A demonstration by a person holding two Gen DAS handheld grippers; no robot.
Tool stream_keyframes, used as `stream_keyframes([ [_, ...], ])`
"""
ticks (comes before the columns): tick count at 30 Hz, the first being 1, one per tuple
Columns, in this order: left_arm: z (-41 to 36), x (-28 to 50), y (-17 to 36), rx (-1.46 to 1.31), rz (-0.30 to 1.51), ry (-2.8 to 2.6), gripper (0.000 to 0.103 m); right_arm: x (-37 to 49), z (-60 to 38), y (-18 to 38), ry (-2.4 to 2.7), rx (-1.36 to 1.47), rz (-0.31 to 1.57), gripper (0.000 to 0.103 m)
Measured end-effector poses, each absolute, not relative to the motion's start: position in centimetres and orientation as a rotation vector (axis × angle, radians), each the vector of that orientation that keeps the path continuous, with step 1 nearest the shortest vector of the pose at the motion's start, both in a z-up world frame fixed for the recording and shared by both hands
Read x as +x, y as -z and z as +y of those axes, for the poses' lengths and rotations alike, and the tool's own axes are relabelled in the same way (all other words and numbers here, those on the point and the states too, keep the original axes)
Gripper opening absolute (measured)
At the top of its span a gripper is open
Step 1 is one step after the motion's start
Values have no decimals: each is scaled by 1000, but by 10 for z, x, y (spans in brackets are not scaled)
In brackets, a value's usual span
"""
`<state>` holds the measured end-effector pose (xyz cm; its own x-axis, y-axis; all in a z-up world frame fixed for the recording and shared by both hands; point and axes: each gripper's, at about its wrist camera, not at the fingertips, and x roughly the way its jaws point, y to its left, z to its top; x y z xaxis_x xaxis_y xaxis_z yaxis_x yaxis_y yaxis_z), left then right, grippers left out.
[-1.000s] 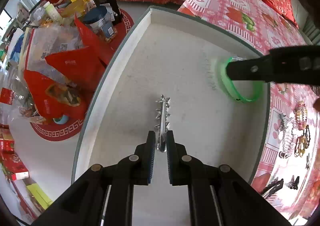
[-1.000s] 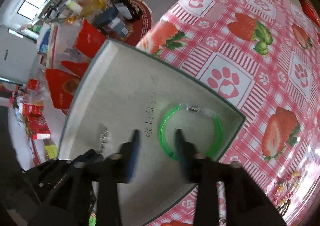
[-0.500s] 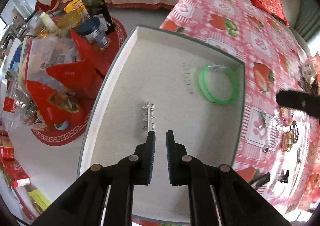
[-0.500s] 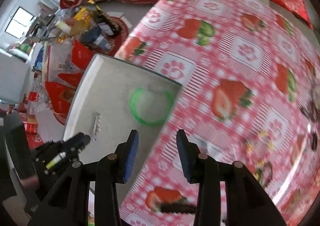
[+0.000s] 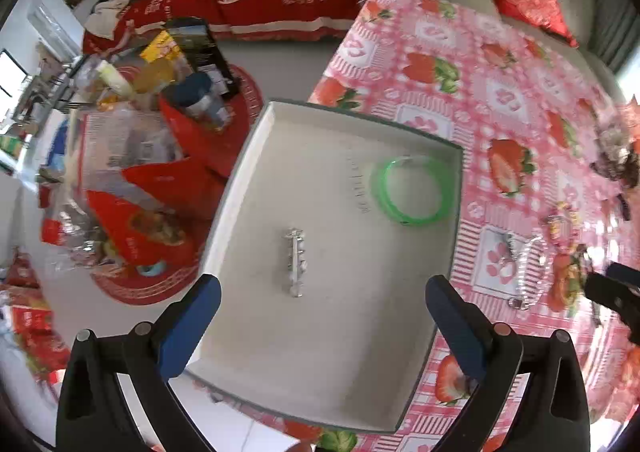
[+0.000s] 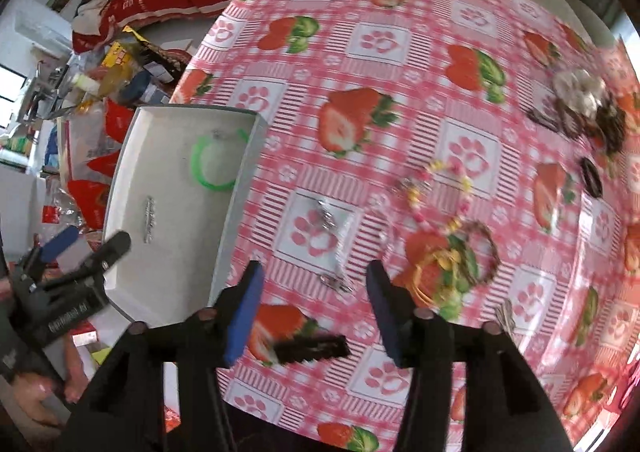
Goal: Organize jewelry
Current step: 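Move both tools back over the jewelry on the tablecloth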
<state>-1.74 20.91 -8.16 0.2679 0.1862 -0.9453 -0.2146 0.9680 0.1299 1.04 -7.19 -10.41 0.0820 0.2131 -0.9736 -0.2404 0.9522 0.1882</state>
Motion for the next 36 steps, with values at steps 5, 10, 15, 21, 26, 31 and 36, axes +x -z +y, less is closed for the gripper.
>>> stream_keyframes([
  [5, 201, -10, 83, -13, 1327, -258, 103, 0, -90, 101, -294, -54, 1453, 76],
  [10, 181, -9, 70, 0, 1294, -168, 103, -7, -106, 96, -259, -67, 1445, 81],
  [15, 165, -2, 60, 15, 1267, -109, 103, -9, -127, 97, -217, -24, 1448, 86],
  [21, 147, 4, 57, 29, 1267, -67, 103, -8, -153, 99, -168, 19, 1453, 87],
  [26, 122, 5, 61, 86, 1291, -26, 103, -7, -173, 107, -129, 48, 1473, 87],
  [31, 104, 5, 73, 125, 1340, 1, 103, -9, -191, 119, -129, 82, 1514, 88],
  [36, 90, 2, 89, 158, 1383, -2, 103, -14, -226, 137, -69, 113, 1585, 88],
])
